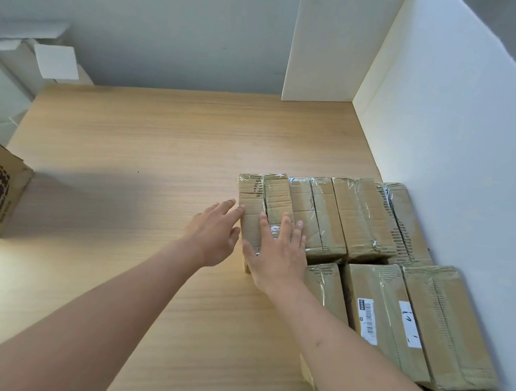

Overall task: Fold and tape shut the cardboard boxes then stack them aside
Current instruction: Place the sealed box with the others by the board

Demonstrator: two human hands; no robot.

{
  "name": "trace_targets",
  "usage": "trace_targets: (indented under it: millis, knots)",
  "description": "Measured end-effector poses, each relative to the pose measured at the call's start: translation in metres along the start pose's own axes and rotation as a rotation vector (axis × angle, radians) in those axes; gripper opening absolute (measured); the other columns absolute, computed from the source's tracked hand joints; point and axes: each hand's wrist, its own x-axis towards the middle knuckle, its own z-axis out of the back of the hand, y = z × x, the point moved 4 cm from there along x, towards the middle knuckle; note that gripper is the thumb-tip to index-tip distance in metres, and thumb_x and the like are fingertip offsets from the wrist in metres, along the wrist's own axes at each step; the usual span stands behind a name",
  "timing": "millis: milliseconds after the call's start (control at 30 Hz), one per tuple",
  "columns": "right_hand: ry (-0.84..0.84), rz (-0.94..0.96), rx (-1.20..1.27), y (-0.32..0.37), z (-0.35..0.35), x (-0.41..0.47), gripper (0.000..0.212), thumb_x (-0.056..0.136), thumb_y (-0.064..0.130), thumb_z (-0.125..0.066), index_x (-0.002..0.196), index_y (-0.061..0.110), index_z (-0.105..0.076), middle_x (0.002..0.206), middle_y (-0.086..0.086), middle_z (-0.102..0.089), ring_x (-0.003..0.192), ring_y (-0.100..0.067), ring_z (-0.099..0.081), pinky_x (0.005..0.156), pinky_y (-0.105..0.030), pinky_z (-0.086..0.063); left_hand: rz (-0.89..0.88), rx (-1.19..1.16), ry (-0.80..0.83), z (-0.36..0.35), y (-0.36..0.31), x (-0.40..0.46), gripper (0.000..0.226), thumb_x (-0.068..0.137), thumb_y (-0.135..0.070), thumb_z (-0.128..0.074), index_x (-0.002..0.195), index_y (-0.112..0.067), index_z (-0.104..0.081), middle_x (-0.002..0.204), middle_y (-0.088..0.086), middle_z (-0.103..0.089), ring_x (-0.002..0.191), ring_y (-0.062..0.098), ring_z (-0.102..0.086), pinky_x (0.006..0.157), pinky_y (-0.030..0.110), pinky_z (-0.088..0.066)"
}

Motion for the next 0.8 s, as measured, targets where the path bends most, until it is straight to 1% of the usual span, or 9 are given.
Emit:
trace_targets:
  millis: [67,133,233,367,633,800]
  knots:
    - [0.018,0.011,0.006,-0.001,0.009,-0.002,0.066,0.104,0.061,-0.034,0.162,0.036,-0.016,0.170,-0.014,-0.005,0.156,-0.041,-0.001,0.127,-0.051,-0.007,0.002,0.016,-0.002,0.005,-0.002,-0.007,0.057,0.108,-0.036,-0.040,0.162,-0.027,-0.023,0.169,-0.001,-0.020,0.155,0.028,-0.022,0.121,0.045,-0.030]
    - [0.017,0.027,0.024,-0.001,0.019,-0.007,0.060,0.106,0.053,-0.036,0.161,0.033,-0.024,0.170,-0.013,-0.010,0.157,-0.038,-0.006,0.128,-0.049,-0.009,0.002,0.024,-0.013,0.012,-0.002,-0.016,0.058,0.108,-0.036,-0.039,0.162,-0.026,-0.023,0.169,0.000,-0.021,0.155,0.028,-0.022,0.121,0.045,-0.030]
    - [-0.009,0.047,0.034,0.001,0.034,-0.018,0.056,0.107,0.047,-0.037,0.160,0.030,-0.031,0.170,-0.010,-0.017,0.157,-0.036,-0.009,0.128,-0.048,-0.011,0.004,0.057,-0.029,0.022,-0.003,-0.034,0.057,0.108,-0.037,-0.038,0.162,-0.025,-0.023,0.169,0.000,-0.021,0.155,0.027,-0.022,0.121,0.043,-0.029]
    - [-0.017,0.066,0.018,0.012,0.054,-0.044,0.057,0.107,0.048,-0.035,0.159,0.026,-0.032,0.169,-0.007,-0.020,0.157,-0.035,-0.009,0.127,-0.047,-0.011,0.007,0.090,-0.046,0.034,-0.001,-0.066,0.057,0.109,-0.039,-0.036,0.162,-0.025,-0.022,0.169,0.000,-0.020,0.156,0.026,-0.019,0.123,0.042,-0.025]
    - [-0.100,0.114,-0.019,0.046,0.081,-0.122,0.054,0.107,0.052,-0.030,0.150,0.024,-0.047,0.167,-0.009,-0.026,0.155,-0.036,-0.018,0.124,-0.046,-0.016,-0.011,0.109,-0.135,0.062,-0.001,-0.148,0.056,0.109,-0.040,-0.035,0.160,-0.023,-0.026,0.168,0.001,-0.023,0.155,0.026,-0.020,0.123,0.042,-0.023]
    - [-0.180,0.157,-0.015,0.070,0.091,-0.170,0.049,0.107,0.051,-0.033,0.141,0.025,-0.054,0.159,-0.008,-0.040,0.151,-0.034,-0.026,0.120,-0.047,-0.026,-0.025,0.130,-0.181,0.081,0.000,-0.200,0.053,0.109,-0.040,-0.036,0.159,-0.021,-0.030,0.167,0.001,-0.026,0.154,0.025,-0.023,0.122,0.041,-0.024]
